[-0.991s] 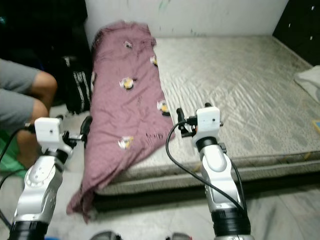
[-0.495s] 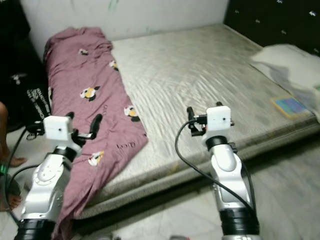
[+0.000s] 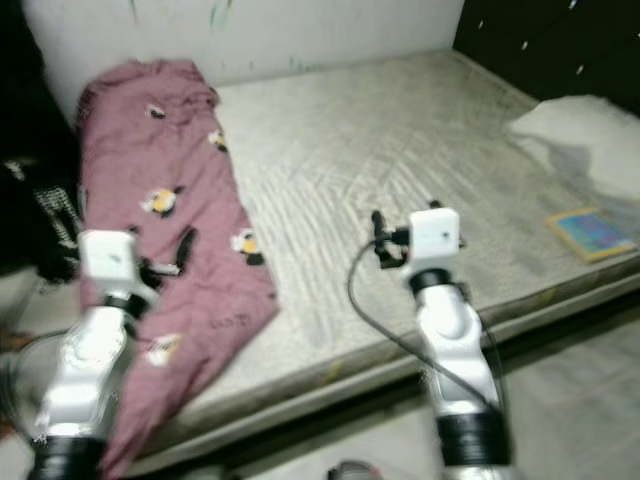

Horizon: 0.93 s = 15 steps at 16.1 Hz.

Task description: Clean up the room

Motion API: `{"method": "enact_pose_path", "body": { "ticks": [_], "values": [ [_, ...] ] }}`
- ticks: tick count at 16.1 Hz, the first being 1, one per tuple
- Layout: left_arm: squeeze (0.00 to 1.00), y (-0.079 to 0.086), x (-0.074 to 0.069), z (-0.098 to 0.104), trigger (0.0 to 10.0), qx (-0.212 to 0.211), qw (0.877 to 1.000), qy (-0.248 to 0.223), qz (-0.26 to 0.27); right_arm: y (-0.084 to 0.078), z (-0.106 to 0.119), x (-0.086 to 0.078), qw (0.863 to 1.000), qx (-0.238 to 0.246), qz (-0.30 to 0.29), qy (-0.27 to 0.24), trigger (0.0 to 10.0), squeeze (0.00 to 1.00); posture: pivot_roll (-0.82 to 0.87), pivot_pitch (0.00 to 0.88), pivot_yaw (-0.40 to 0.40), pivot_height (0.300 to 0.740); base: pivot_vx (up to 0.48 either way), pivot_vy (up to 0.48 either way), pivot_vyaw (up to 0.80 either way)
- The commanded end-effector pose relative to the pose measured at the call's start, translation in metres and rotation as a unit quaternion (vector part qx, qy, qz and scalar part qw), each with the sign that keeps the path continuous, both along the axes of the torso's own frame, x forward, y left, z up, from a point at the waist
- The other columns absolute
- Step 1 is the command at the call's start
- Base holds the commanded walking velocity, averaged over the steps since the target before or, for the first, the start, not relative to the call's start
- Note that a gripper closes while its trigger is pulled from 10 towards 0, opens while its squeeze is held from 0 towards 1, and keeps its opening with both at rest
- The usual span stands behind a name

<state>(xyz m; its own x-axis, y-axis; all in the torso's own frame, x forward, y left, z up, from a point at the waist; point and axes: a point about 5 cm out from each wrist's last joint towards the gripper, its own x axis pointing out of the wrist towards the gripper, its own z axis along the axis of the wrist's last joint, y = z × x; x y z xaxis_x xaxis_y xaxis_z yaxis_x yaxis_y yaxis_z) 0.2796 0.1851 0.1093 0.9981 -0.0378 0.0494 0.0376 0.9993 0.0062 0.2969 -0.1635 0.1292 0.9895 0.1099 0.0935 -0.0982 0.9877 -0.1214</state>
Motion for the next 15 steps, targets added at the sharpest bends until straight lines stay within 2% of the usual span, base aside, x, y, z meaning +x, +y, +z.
{"method": "enact_pose_path", "body": {
  "ticks": [1,4,15],
  "values": [
    [0.0,0.0053,-0.0015,-0.0028,10.0,0.004,1.0,0.008,0.012,0.0033,0.001,-0.0004,1.0,0.0,0.007,-0.002,10.0,0.0,-0.05,0.0,0.013,0.74,0.0,0.0,0.0],
    [0.0,0.007,-0.0017,-0.0033,10.0,0.005,1.0,0.011,0.024,0.0045,0.0011,-0.0006,1.0,-0.01,0.012,-0.004,10.0,0.0,-0.05,0.0,0.012,0.74,0.0,0.0,0.0],
    [0.0,0.0076,-0.0011,-0.0029,10.0,0.013,1.0,0.014,0.021,0.0059,-0.0001,-0.001,1.0,-0.016,0.011,0.0,10.0,0.0,-0.05,0.002,0.017,0.74,0.0,0.0,0.69]
  ]
}}
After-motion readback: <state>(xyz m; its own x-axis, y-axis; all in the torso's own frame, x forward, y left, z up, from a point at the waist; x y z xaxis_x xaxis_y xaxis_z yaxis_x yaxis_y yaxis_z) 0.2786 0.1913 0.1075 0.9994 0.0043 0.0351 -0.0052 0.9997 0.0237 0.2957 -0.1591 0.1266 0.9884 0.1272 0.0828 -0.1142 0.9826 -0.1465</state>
